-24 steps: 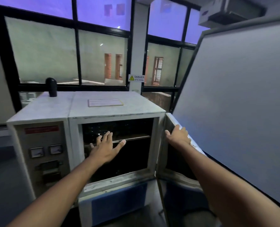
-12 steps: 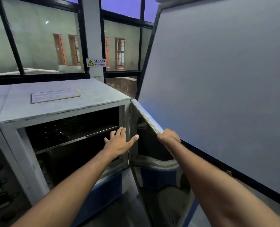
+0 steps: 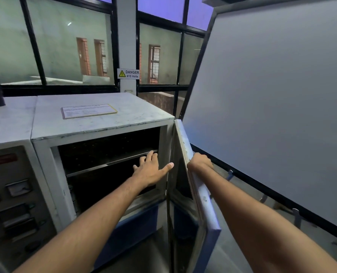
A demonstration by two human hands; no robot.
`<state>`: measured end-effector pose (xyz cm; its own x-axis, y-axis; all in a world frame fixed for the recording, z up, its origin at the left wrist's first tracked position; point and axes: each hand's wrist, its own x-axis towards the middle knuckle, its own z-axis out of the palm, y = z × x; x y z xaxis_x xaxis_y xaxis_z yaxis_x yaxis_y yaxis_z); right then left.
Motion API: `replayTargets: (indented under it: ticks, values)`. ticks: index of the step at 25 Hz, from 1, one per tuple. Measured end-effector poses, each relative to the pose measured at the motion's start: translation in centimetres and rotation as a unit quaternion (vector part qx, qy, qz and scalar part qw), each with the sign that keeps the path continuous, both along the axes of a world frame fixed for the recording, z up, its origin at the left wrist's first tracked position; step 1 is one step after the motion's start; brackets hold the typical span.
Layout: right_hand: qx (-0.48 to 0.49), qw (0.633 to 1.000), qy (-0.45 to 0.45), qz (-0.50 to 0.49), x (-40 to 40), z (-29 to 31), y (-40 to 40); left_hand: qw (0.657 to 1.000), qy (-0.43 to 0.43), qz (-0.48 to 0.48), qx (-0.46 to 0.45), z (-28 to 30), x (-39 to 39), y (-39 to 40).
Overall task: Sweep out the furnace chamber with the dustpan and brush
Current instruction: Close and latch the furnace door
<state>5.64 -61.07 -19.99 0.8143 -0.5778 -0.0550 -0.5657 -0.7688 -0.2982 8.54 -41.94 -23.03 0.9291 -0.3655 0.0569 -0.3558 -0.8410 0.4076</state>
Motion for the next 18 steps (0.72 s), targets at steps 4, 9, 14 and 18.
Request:
replayTargets:
  ticks: [4,9,14,18]
  values:
    - [0.001,0.999,-0.013,0.042,2.1,-0.2,6.1,1.0,0.01,0.003,0.007,-0.6,0.2,4.3]
    - [0.015,0.986,-0.022,0.165,4.8,-2.2,13.1,0.999,0.021,0.0,0.036,-2.1,1.1,9.7]
    - [0.011,0.966,-0.062,0.251,7.9,-4.7,18.3,0.995,-0.021,0.074,0.069,-2.4,4.0,15.9]
    - [-0.017,0.945,-0.087,0.314,12.2,-6.3,20.9,0.98,-0.05,0.168,0.098,-2.4,7.6,22.2]
